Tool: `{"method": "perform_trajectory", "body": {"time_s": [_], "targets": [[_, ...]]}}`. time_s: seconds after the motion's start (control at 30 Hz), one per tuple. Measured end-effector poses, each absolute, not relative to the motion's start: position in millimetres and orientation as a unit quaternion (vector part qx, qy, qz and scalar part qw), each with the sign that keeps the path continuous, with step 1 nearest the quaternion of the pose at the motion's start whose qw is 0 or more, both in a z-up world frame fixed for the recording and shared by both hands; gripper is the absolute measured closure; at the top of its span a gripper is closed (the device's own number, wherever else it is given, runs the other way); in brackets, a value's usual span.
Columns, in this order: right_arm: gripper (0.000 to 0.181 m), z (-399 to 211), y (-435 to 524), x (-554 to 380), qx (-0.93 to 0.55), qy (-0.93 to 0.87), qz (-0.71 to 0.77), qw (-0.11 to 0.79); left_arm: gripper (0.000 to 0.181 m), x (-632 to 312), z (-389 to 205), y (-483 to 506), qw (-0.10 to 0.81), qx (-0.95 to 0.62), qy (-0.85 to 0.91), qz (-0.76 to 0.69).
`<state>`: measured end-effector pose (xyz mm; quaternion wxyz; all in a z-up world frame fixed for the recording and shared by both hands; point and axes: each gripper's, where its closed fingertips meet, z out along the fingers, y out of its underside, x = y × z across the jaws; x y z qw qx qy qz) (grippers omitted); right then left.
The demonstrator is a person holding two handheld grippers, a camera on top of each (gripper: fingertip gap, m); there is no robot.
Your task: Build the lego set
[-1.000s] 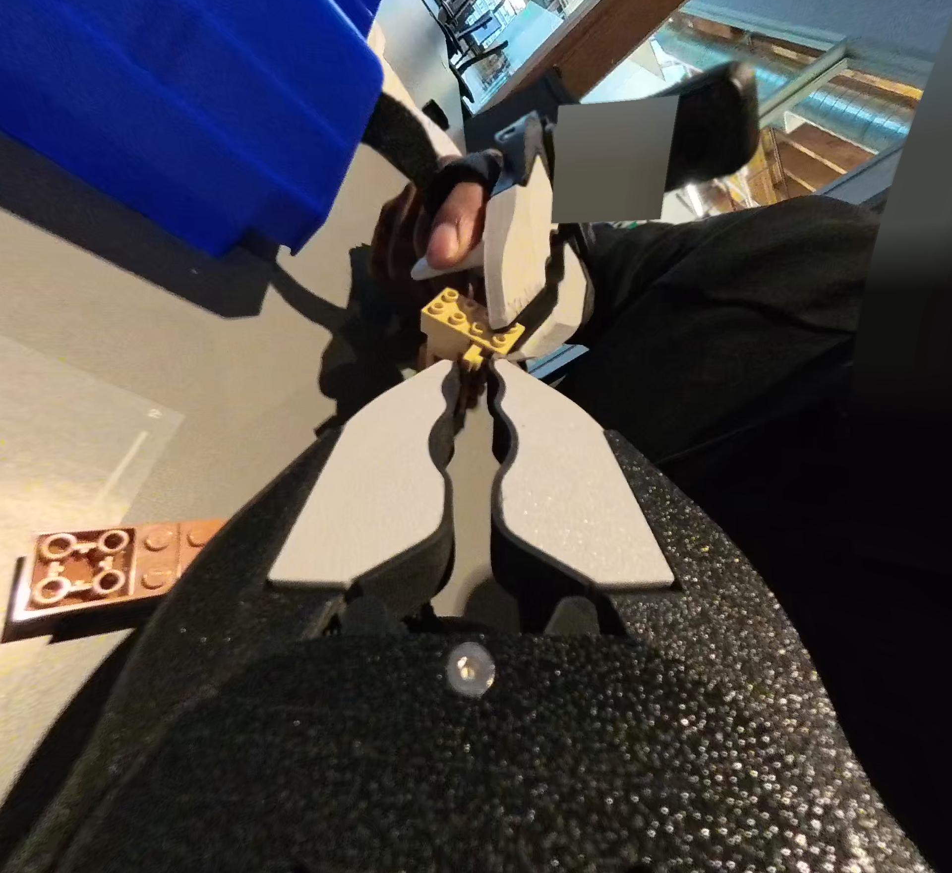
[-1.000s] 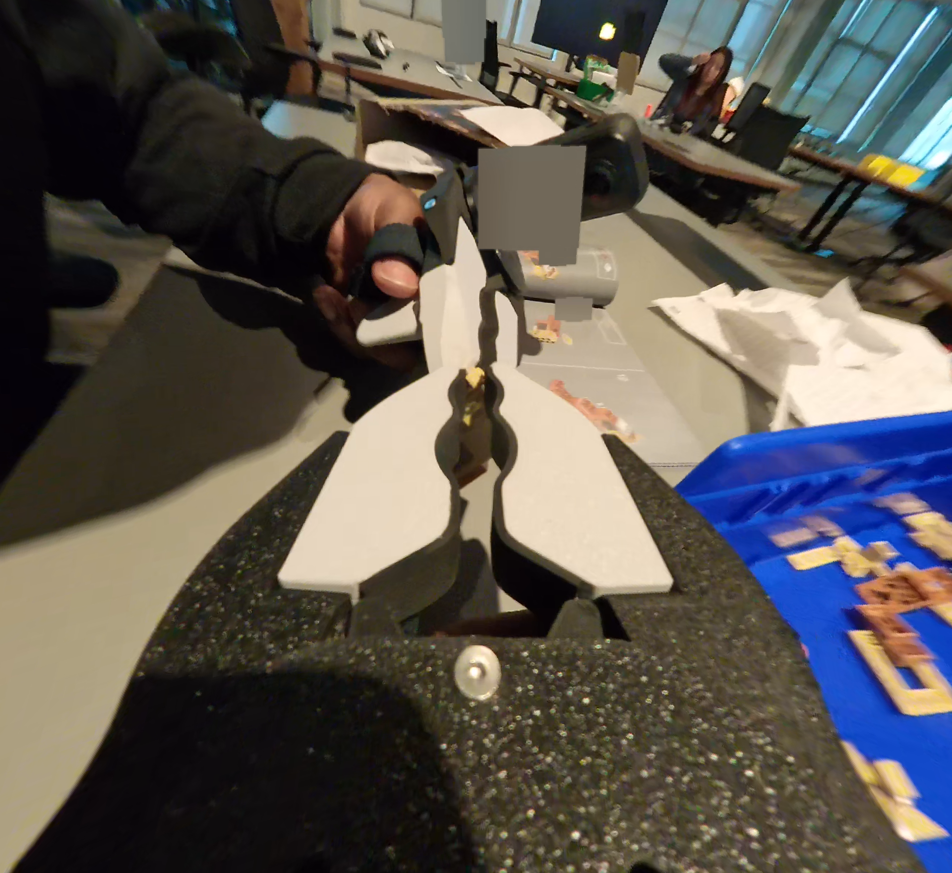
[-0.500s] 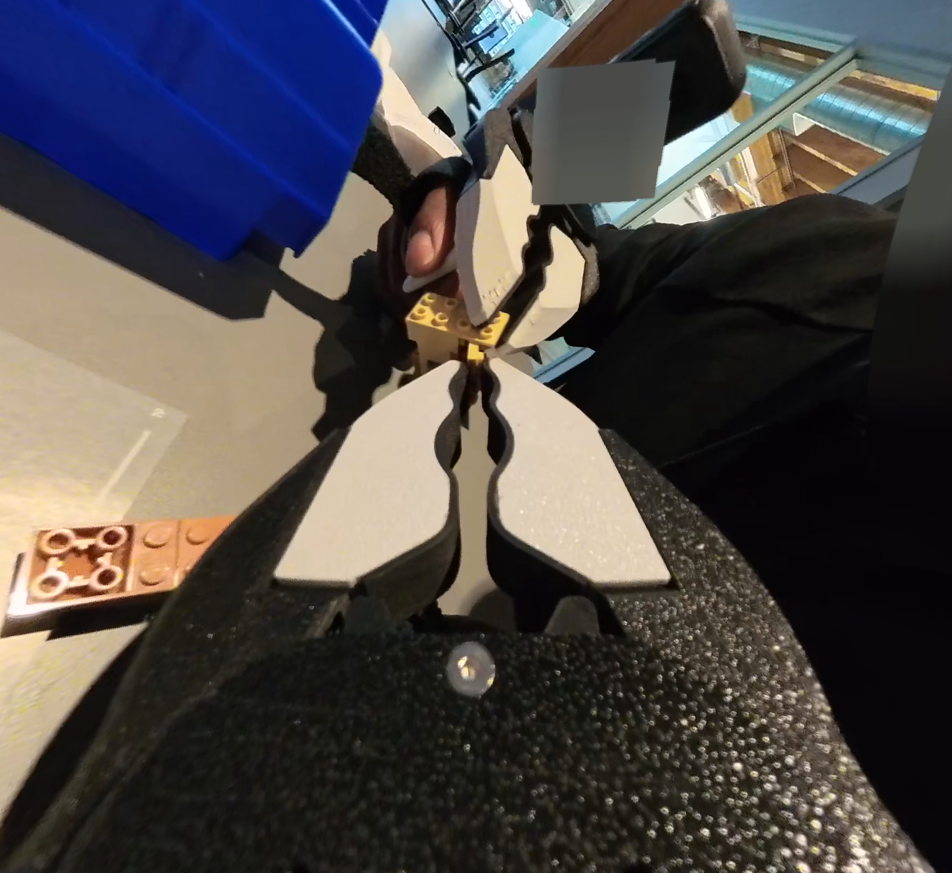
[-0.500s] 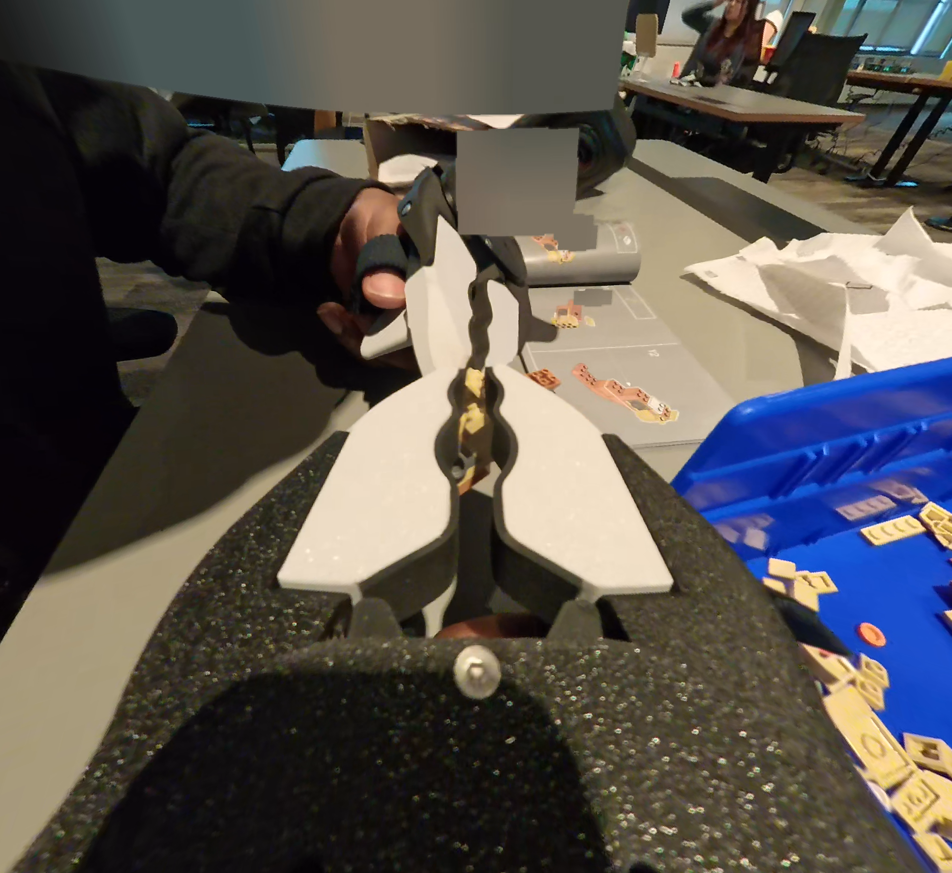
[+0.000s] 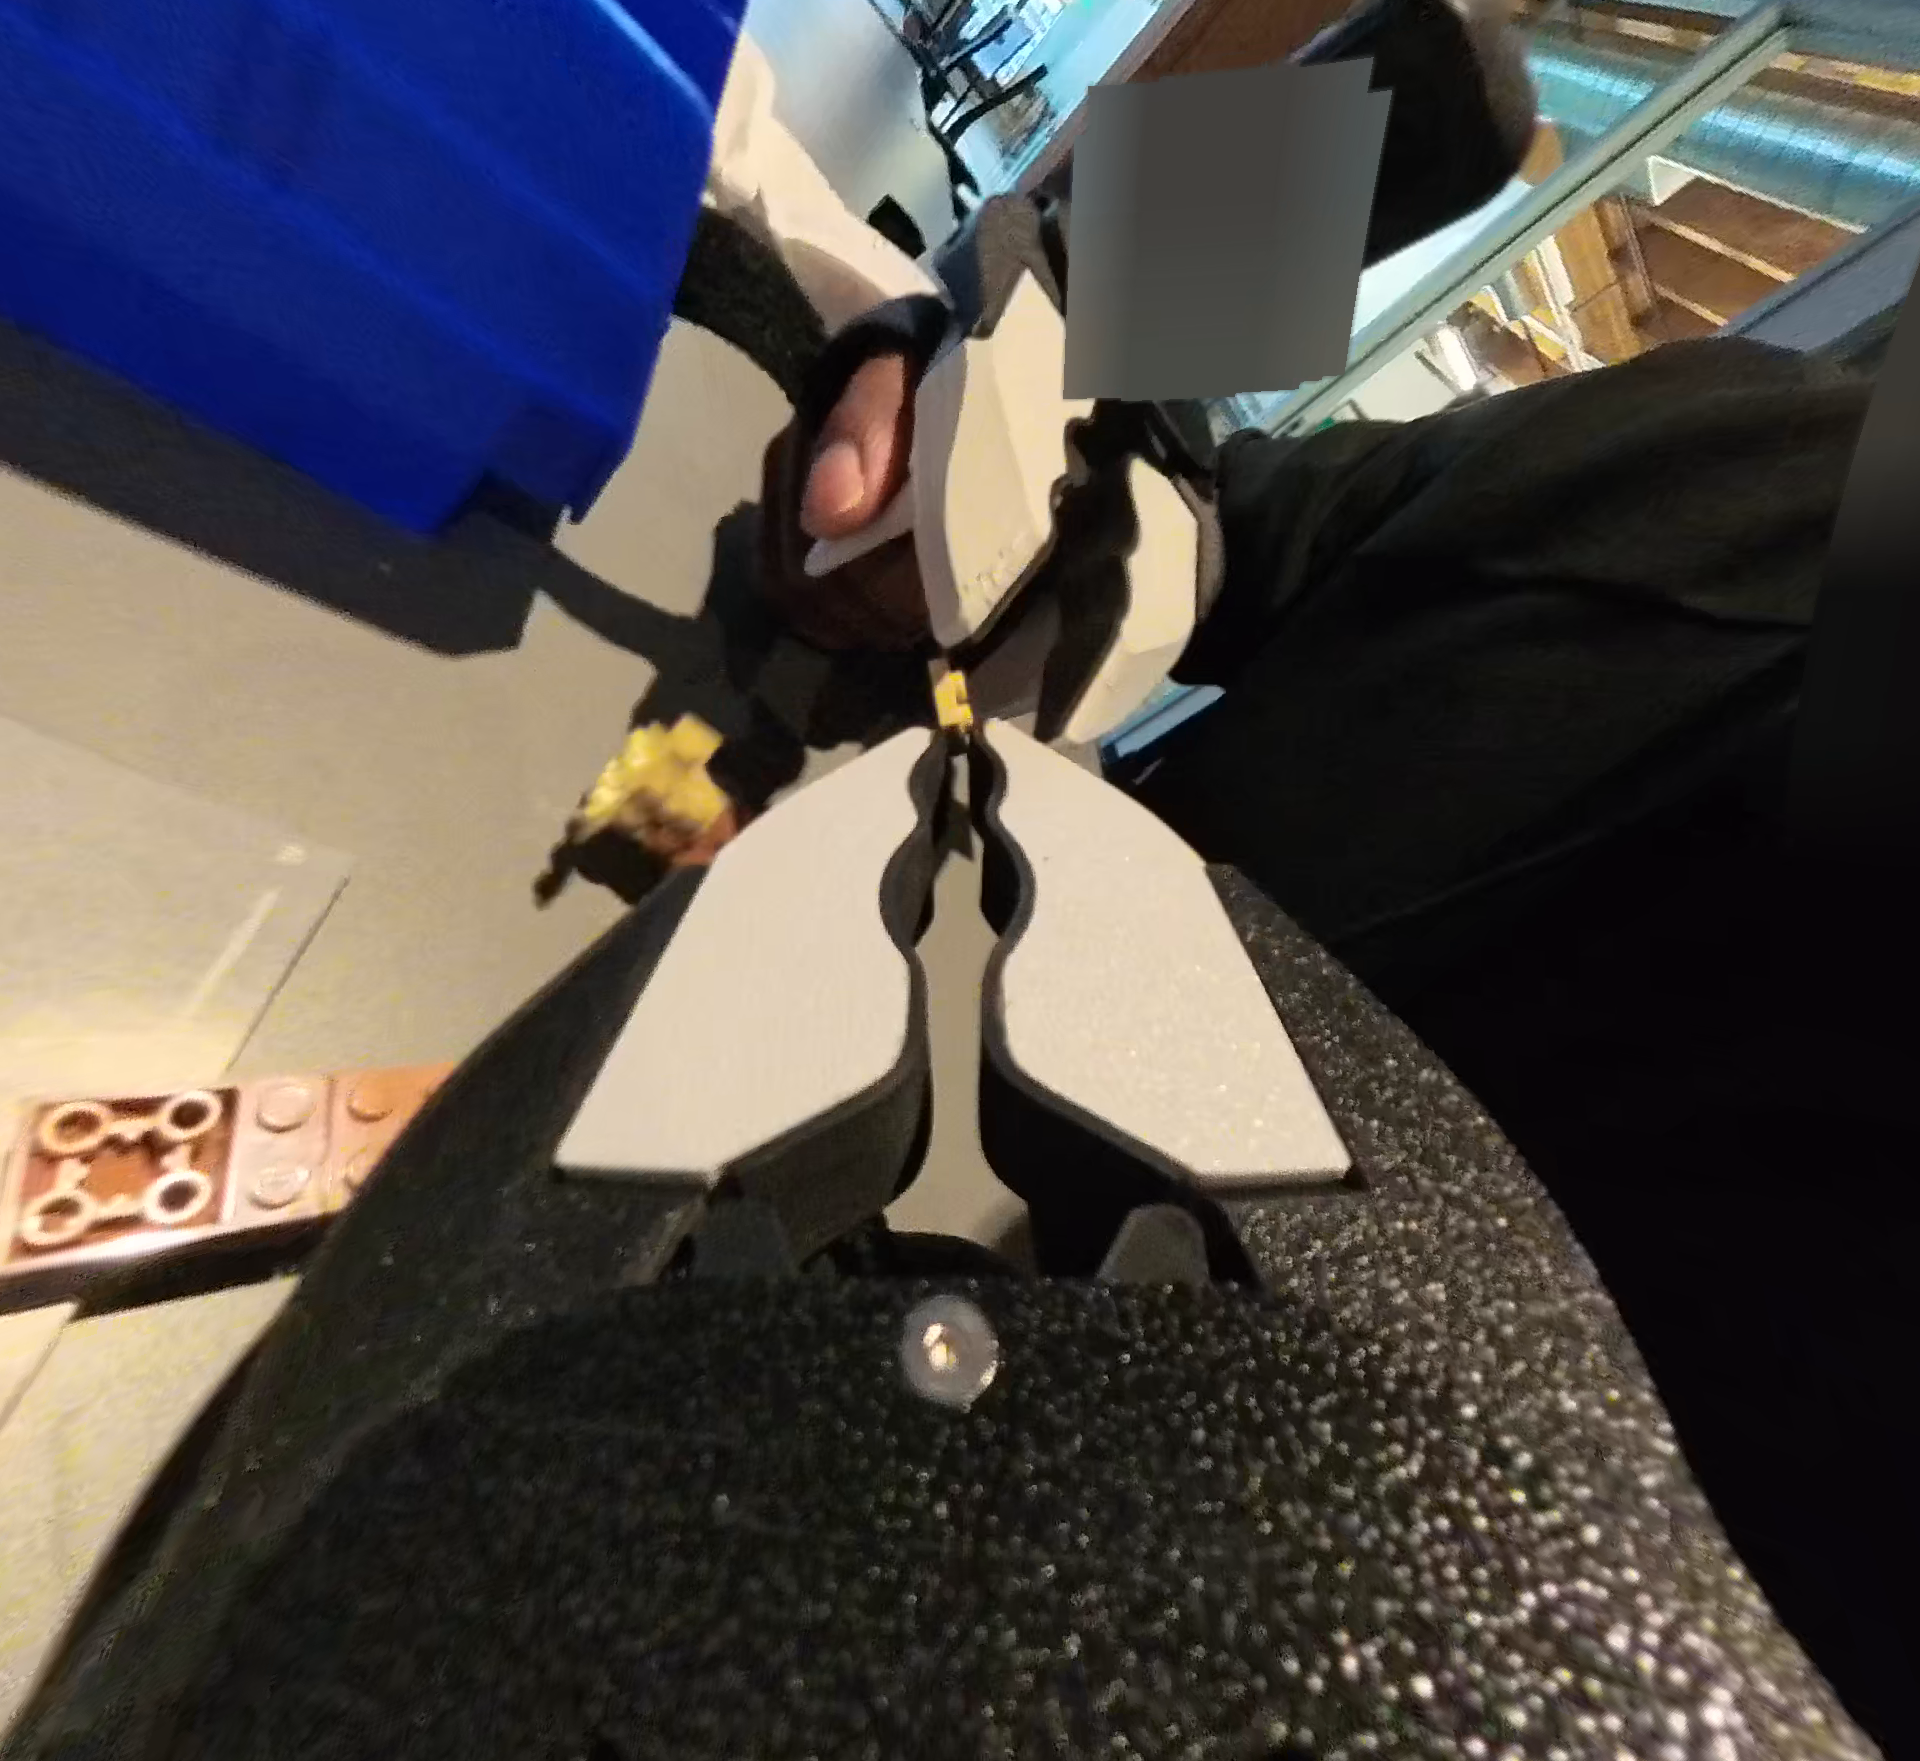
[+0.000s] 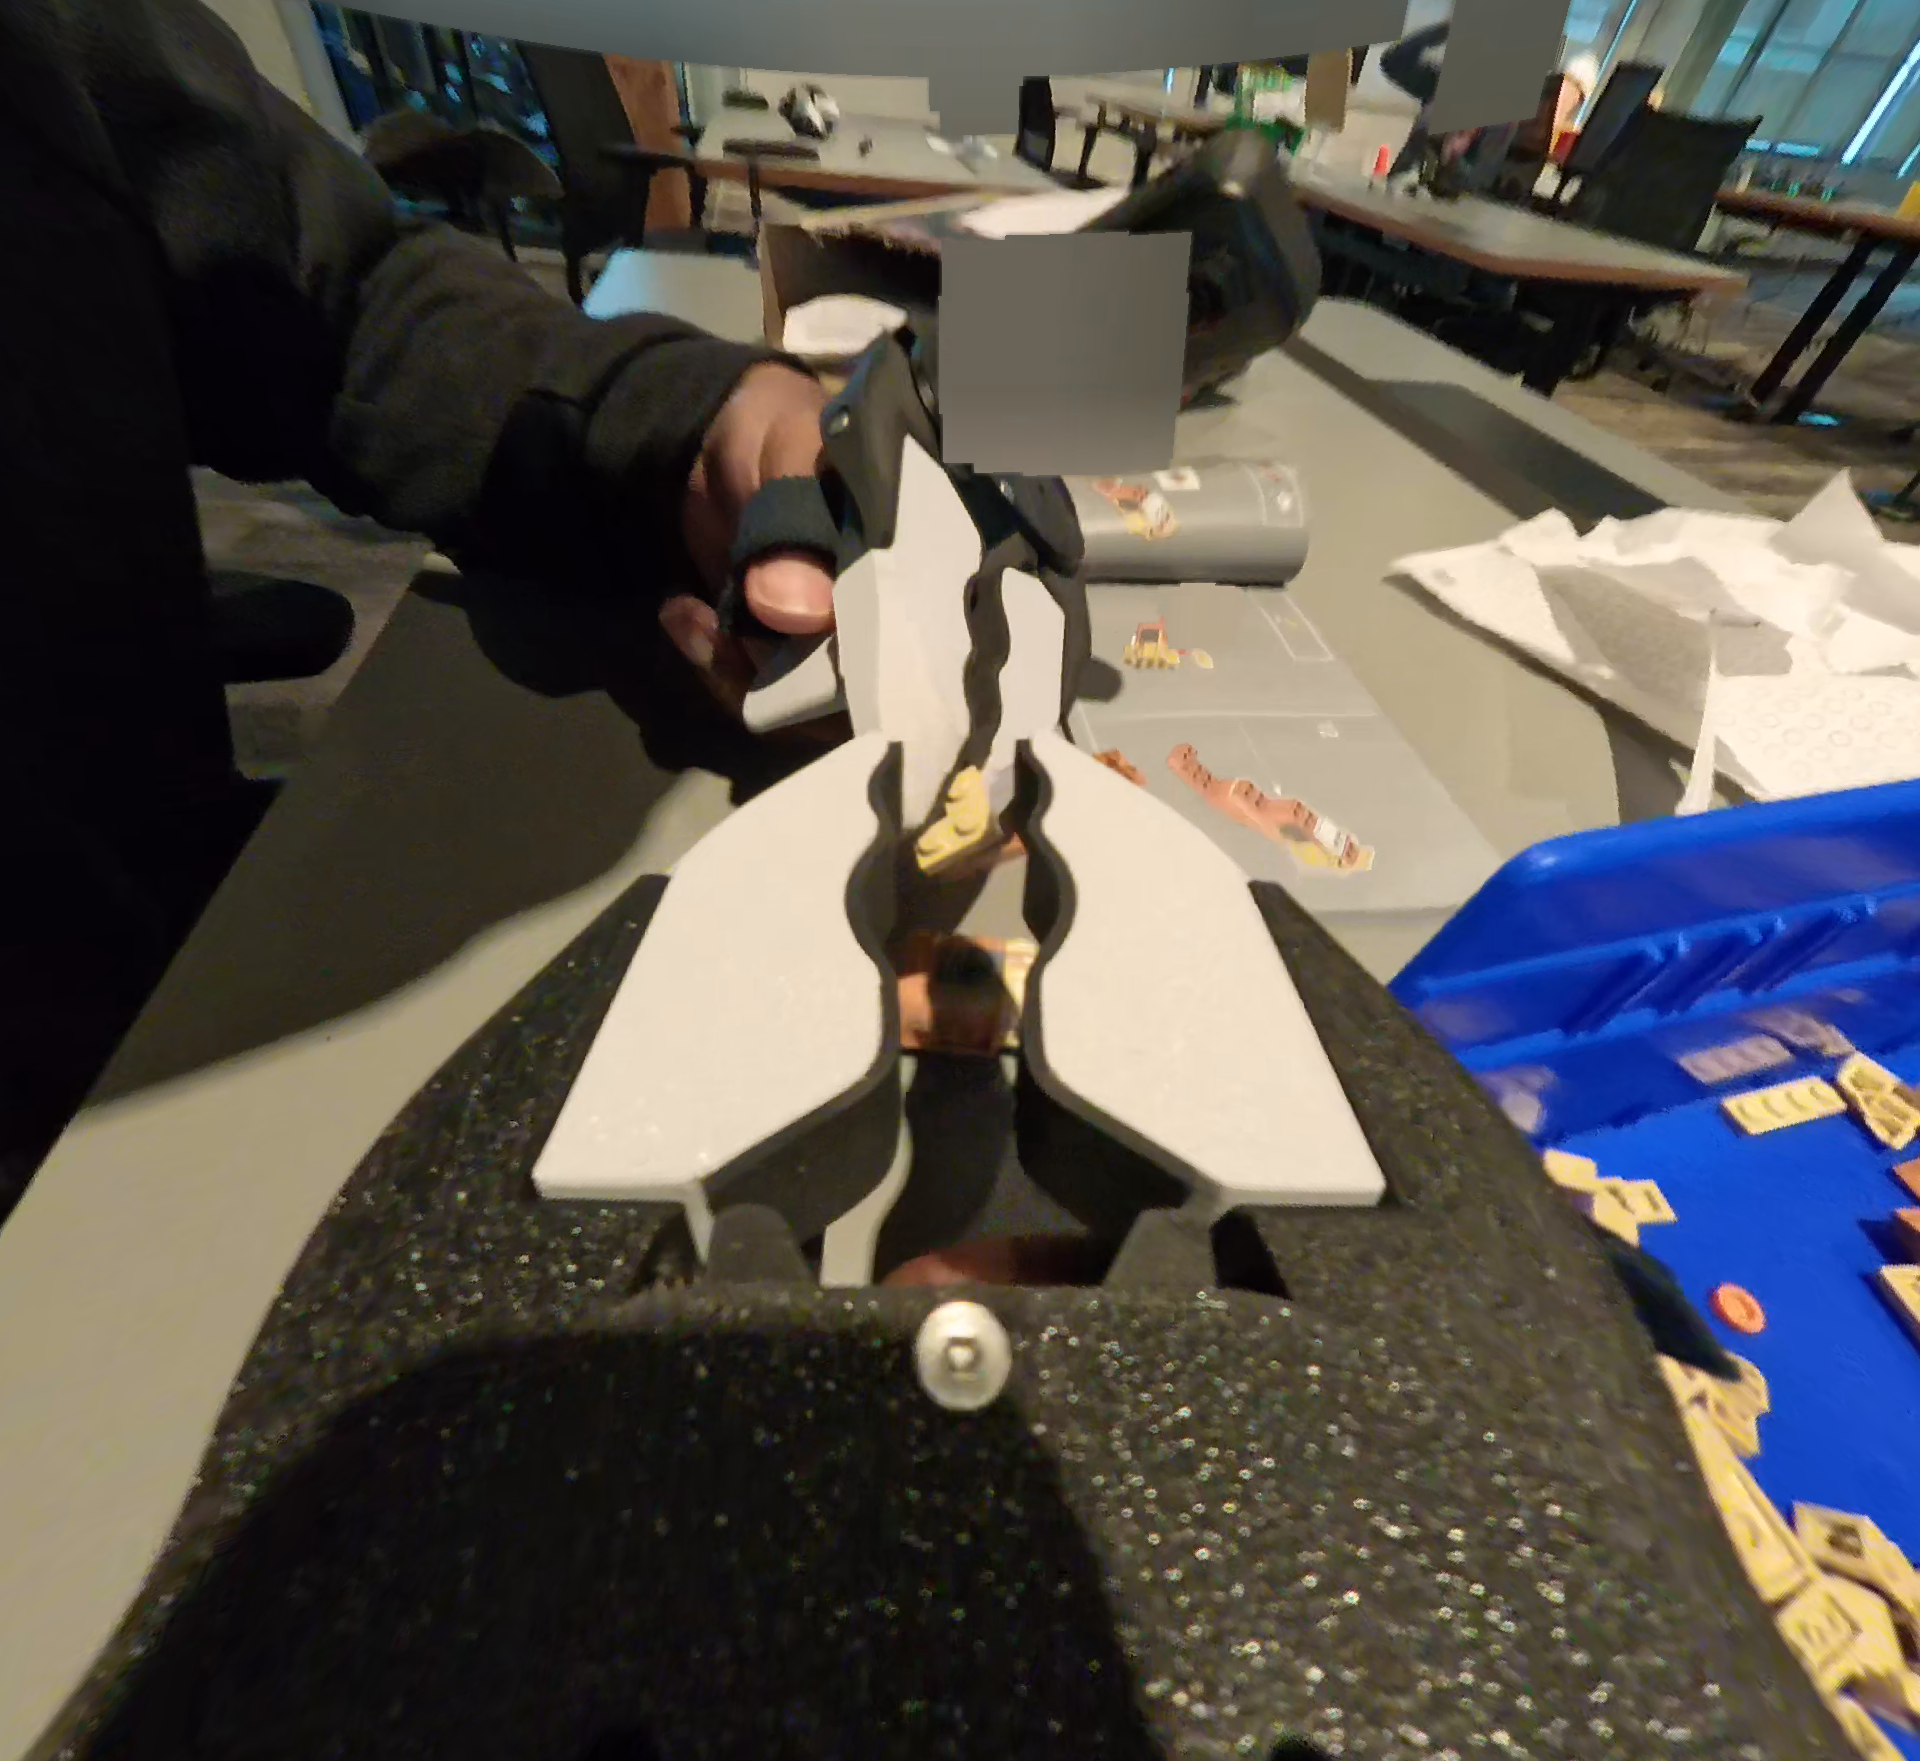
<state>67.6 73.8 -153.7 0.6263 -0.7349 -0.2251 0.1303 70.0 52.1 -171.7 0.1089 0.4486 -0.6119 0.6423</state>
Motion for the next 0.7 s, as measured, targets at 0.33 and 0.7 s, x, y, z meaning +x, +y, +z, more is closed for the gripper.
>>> {"method": "perform_trajectory", "body": {"time_s": [0.33,0.7], "targets": [[0.143,-187,66,88,-0.823,-0.208,0.039,0.527,0.178,75,-172,83,0.082,0.479,-0.619,0.617],[0.121,-215,86,72,-0.910,-0.160,-0.004,0.382,0.178,84,-179,107,0.041,0.496,-0.619,0.608]]}}
